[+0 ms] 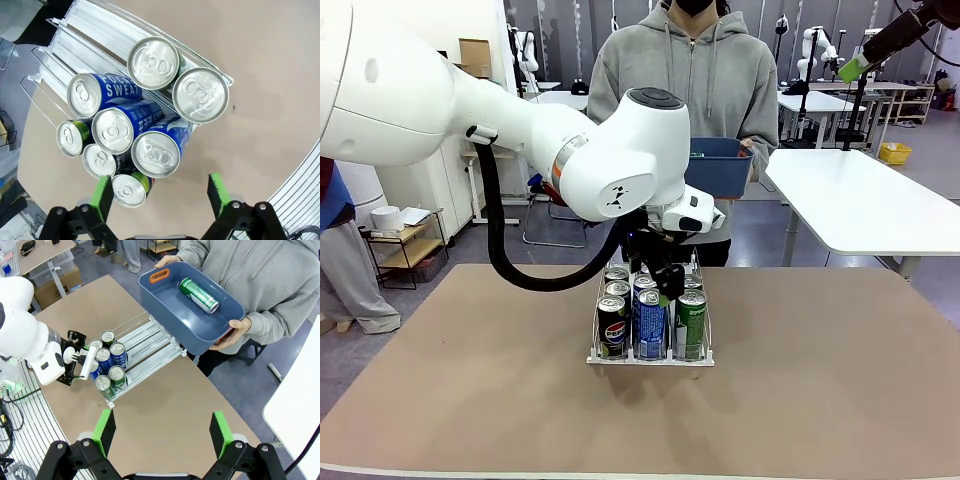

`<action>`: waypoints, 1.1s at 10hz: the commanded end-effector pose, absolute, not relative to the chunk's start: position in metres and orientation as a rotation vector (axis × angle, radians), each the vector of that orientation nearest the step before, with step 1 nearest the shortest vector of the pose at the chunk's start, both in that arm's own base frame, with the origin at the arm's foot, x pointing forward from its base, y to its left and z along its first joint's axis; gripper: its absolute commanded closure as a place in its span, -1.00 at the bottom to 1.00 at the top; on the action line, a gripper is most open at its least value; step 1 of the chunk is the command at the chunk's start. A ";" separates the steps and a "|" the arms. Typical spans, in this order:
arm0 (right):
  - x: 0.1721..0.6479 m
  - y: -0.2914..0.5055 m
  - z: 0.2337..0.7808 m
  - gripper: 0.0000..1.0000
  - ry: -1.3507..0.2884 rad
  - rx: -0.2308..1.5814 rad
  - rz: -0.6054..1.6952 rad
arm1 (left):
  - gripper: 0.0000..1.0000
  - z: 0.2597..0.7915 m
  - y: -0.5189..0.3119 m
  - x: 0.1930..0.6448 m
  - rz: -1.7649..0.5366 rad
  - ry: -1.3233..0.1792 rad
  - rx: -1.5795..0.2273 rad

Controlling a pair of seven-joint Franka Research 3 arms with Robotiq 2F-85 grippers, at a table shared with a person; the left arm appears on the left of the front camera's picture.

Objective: Fill the beverage cans into the dispenser.
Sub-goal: Place the picked Ionic drink in the line of the Automatic Can Dispenser with the same cans, then pick up the Sprite handed by the human.

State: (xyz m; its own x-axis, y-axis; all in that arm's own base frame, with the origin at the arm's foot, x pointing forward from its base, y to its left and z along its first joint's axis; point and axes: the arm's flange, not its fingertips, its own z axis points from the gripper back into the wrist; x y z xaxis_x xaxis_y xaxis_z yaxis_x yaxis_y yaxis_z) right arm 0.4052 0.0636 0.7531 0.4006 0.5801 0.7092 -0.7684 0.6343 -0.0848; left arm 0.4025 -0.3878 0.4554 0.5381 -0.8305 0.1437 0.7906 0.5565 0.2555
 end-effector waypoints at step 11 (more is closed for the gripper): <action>0.405 0.064 0.753 -1.00 -0.773 0.276 0.868 | -1.00 0.455 -0.388 0.403 -0.969 -0.260 0.167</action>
